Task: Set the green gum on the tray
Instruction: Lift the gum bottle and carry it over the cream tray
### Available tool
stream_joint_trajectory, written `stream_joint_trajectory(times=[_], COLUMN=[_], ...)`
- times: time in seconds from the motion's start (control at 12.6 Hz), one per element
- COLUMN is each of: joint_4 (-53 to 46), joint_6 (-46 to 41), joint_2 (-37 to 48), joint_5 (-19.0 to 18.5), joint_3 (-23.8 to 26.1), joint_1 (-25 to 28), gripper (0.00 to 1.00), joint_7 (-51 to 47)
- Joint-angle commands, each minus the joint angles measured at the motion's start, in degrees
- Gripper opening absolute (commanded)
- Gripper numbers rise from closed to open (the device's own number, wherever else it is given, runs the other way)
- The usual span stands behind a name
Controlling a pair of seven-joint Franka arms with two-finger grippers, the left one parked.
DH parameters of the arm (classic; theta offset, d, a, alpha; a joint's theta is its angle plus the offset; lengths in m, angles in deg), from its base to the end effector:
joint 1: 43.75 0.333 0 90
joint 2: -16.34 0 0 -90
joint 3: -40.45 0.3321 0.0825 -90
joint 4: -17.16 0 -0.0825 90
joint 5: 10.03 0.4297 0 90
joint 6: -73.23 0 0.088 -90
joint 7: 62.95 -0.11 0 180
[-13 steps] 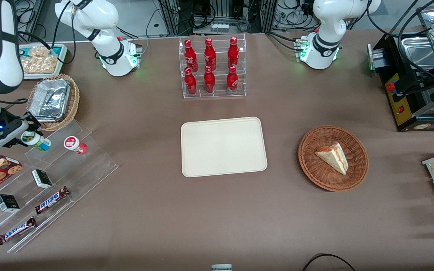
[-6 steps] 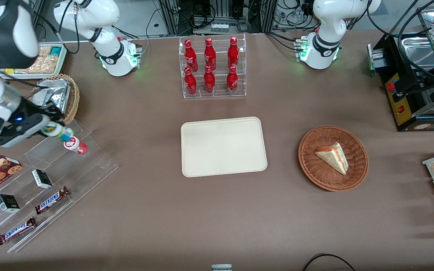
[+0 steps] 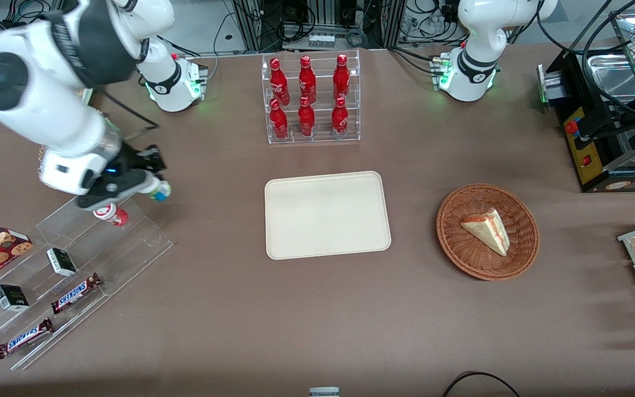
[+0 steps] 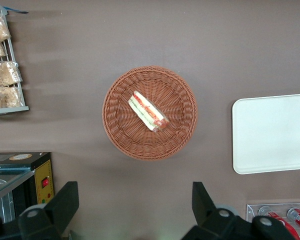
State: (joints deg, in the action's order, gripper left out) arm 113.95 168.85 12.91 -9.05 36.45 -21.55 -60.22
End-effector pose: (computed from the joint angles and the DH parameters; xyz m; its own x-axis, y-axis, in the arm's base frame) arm 0.5868 0.1958 0.5479 0.9317 0.3545 -0.0794 0.3543 -0.9350 -0.0165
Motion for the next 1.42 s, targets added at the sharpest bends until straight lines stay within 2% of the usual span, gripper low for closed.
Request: stream_joint_trajectory(times=[0.0, 0.24, 0.4, 0.47, 0.63, 0.79, 1.35], joint_4=[-6.0, -13.1, -14.9, -15.0, -15.0, -15.0, -12.4], joint_6=[-1.6, -0.3, 4.1, 7.1, 13.4, 17.8, 29.9], joint_2=[-6.1, -14.5, -18.7, -20.1, -23.5, -26.9, -32.7], joint_5=[0.8, 1.0, 1.0, 1.7, 6.1, 6.3, 6.1], joint_3=[-0.7, -0.7, -0.6, -0.6, -0.7, -0.7, -0.7], joint_1=[5.4, 12.9, 16.9, 18.4, 20.7, 23.4, 27.4], gripper=[0.0, 0.0, 0.0, 0.0, 0.0, 0.0, 0.0], joint_7=[-11.3, -24.5, -32.8, -36.1, -41.7, -43.6, -46.8])
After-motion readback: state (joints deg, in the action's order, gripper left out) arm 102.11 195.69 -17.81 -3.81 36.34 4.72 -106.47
